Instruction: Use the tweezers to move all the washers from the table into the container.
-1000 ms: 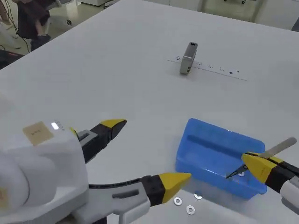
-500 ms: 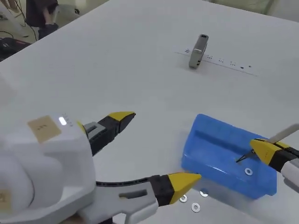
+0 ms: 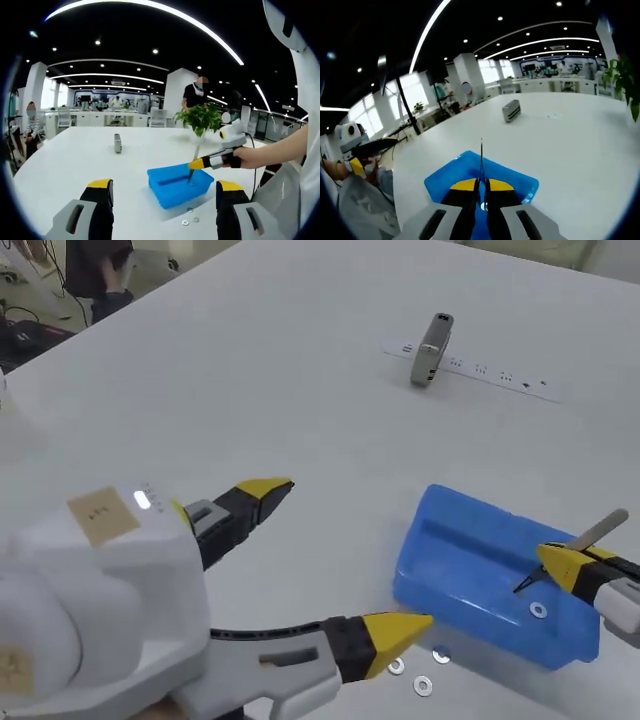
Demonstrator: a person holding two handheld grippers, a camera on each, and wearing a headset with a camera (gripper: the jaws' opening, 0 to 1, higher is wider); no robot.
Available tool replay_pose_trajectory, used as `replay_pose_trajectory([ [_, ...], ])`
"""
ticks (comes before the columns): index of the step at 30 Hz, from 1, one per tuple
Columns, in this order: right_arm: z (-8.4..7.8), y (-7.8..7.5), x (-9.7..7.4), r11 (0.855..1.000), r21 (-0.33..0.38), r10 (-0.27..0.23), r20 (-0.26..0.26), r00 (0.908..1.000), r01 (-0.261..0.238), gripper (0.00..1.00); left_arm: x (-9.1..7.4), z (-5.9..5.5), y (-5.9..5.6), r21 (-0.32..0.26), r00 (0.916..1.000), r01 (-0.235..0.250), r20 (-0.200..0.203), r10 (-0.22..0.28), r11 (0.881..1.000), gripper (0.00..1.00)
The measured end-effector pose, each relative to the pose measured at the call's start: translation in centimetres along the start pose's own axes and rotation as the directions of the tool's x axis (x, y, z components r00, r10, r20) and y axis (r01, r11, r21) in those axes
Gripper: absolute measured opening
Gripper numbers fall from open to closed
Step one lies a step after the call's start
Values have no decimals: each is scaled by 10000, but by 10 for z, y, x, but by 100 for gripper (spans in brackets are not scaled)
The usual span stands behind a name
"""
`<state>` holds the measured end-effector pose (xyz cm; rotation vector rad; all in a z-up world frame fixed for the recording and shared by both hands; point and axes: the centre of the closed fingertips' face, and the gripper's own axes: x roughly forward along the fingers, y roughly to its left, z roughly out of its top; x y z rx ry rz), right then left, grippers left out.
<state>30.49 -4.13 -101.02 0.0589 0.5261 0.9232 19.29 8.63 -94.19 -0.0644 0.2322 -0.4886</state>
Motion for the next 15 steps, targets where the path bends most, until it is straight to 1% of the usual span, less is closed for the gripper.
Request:
replay_pose_trajectory([
  [8,-9,-3,7,9998,-221,-12,-319,9995,5,3,0,-1,0,79,10000,-20,-43,20,10000,86],
  [15,-12,-4,9,9995,-305,-33,-405,9992,20,3,0,-2,0,99,10000,-21,-97,22,9999,85],
])
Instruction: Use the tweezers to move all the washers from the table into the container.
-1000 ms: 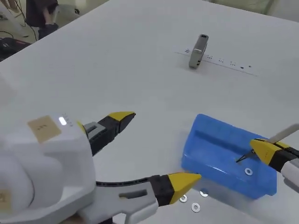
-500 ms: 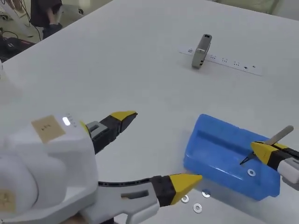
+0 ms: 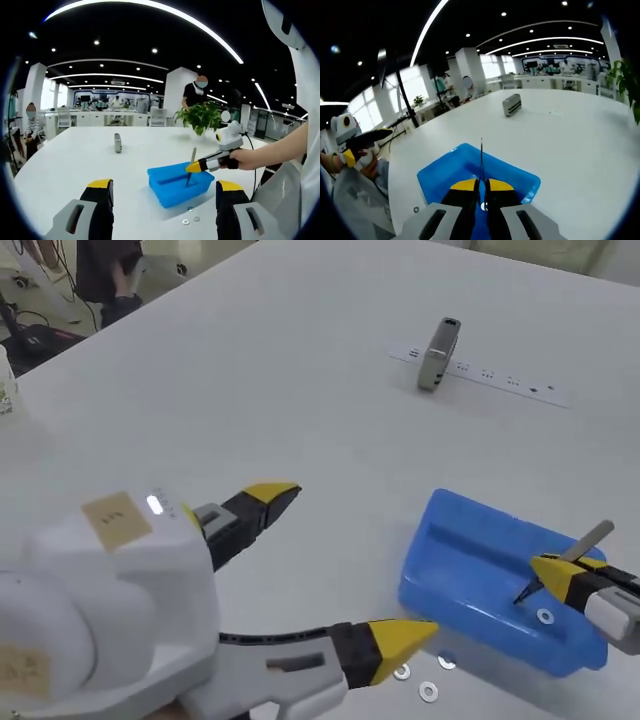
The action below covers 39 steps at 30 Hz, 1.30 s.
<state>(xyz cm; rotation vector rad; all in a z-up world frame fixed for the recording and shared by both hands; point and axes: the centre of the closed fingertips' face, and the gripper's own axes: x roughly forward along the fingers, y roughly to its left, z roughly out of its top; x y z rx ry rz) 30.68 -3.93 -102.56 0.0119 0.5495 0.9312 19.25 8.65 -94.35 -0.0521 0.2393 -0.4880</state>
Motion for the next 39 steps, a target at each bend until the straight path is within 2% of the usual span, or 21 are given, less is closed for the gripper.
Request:
replay_pose_trajectory([
  [12,-1,2,0,9996,-264,-35,-57,10000,33,3,0,-1,-2,51,10000,75,-44,-75,10000,85],
  [23,11,3,-7,9998,-203,-34,365,9993,42,4,0,0,0,12,10000,12,-13,-12,10000,85],
  [31,25,16,-18,9998,-104,199,891,9958,-191,4,0,-1,-1,22,10000,24,-44,-24,10000,85],
  [39,33,32,-27,9981,-331,542,1013,9934,-511,3,0,-2,-1,92,9999,32,-107,-31,10000,85],
])
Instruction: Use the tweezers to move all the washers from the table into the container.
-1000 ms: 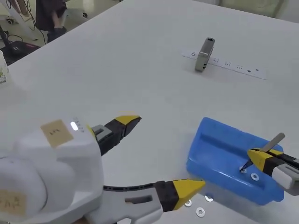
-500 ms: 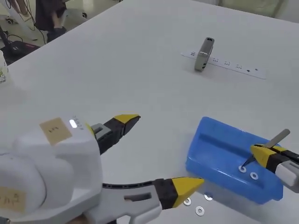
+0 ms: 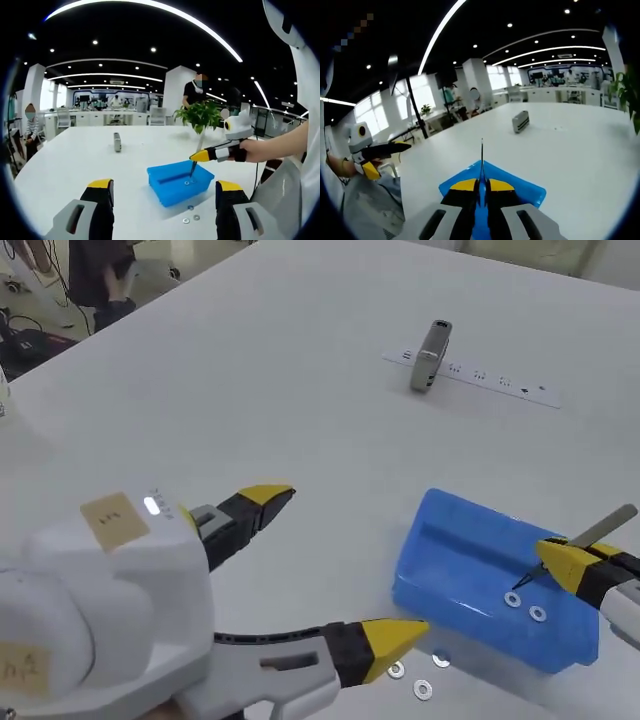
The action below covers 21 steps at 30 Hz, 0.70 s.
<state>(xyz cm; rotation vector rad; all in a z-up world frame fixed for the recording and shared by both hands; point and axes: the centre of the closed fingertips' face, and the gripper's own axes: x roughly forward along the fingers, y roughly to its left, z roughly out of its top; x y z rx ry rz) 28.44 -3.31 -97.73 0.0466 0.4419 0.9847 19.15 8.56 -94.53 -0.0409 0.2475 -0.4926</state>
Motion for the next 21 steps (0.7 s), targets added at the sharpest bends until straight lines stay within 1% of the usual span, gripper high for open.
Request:
replay_pose_trajectory([
  [6,3,13,-2,9994,-119,329,30,9995,-329,3,0,0,0,19,10000,3,-8,-3,10000,85],
  [17,-4,35,-3,9953,-210,940,-199,9954,-944,4,0,0,0,16,10000,19,-20,-19,10000,84],
  [21,-4,42,-3,9933,-164,1141,-163,9933,-1144,4,0,0,-1,18,10000,36,-26,-36,10000,84],
])
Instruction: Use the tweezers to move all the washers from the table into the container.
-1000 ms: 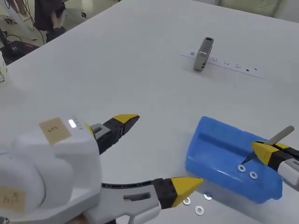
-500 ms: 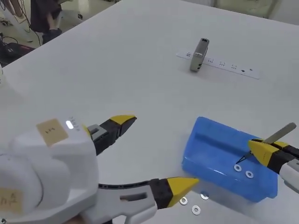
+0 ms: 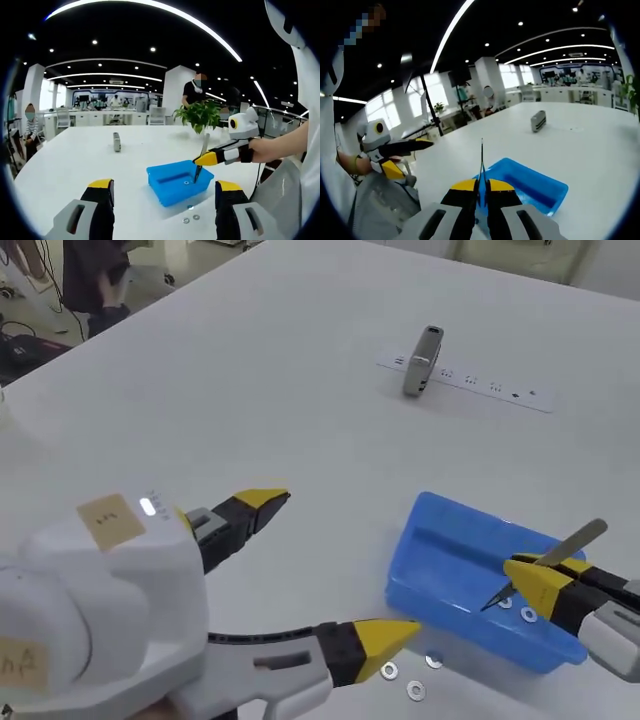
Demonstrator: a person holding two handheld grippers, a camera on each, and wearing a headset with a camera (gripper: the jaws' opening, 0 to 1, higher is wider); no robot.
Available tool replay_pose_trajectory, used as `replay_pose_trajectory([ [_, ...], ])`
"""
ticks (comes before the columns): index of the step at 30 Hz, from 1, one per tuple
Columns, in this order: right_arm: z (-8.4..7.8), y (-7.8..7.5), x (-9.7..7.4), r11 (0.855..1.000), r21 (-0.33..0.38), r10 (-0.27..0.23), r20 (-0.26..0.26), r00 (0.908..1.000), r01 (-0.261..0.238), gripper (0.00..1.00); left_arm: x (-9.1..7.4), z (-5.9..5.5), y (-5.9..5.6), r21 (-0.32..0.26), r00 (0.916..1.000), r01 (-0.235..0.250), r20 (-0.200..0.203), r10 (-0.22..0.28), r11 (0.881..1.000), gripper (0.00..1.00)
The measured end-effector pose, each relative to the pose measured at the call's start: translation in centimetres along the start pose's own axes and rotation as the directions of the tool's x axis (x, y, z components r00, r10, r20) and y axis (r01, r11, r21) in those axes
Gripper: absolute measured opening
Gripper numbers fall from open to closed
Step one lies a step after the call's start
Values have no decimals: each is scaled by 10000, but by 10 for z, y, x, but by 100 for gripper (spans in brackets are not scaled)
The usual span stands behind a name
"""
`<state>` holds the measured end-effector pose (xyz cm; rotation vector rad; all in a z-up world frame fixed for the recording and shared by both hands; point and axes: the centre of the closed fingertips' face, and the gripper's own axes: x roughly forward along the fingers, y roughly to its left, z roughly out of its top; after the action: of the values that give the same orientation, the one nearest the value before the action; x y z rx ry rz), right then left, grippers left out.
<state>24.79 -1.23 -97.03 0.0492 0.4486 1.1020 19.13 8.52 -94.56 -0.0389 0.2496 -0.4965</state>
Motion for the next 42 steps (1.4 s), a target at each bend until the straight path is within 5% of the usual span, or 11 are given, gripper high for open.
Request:
replay_pose_trajectory([
  [13,-13,21,13,9976,173,674,-245,9974,-670,4,0,-1,-1,7,10000,32,-60,-32,10000,84],
  [35,-43,28,26,9943,258,1056,-1002,9893,-1035,4,1,-4,-1,-13,9998,52,-177,-52,10000,83],
  [42,-54,28,29,9932,-549,932,-1507,9842,-1025,4,1,-4,-1,-21,9998,91,-199,-91,10000,83],
])
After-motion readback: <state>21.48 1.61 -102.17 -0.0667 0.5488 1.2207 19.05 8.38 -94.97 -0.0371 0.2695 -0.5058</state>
